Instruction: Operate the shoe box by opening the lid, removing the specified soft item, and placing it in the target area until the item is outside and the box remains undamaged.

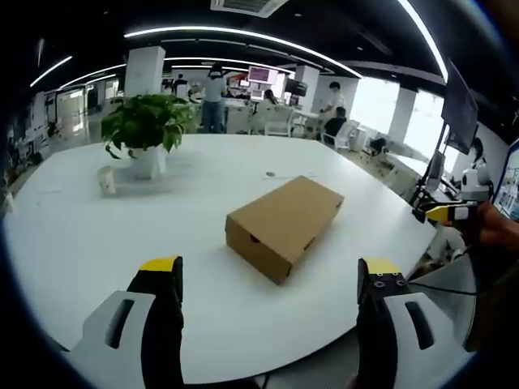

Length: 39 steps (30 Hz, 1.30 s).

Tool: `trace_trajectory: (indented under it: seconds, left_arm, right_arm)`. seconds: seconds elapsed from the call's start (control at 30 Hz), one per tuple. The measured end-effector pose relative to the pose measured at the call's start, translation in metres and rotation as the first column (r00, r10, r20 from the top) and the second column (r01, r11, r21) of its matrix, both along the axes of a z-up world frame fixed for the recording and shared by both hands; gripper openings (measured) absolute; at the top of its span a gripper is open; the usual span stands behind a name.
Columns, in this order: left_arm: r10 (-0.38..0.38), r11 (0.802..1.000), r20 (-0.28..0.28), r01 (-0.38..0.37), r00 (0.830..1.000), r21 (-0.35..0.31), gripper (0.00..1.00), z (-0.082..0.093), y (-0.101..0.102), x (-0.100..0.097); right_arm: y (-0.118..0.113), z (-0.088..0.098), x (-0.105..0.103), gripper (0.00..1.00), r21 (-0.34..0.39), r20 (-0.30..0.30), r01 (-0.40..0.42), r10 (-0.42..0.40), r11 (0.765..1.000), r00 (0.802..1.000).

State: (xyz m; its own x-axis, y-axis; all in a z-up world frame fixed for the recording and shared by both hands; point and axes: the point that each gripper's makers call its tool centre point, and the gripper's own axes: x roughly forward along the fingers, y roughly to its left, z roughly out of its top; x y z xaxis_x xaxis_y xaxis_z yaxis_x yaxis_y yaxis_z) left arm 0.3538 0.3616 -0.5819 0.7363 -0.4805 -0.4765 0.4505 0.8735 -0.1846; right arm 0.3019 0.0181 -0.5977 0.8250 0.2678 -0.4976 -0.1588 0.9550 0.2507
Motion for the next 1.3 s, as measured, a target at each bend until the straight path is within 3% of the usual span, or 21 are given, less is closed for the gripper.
trace_trajectory:
  seconds: [1.3]
  left_arm:
    - [-0.024, 1.000, -0.007, 0.024, 1.000, 0.012, 0.88, -0.0032, -0.0065, -0.0037]
  right_arm:
    - [0.0046, -0.0039, -0.0018, 0.83, 0.015, -0.011, -0.005, 0.005, 1.000, 1.000]
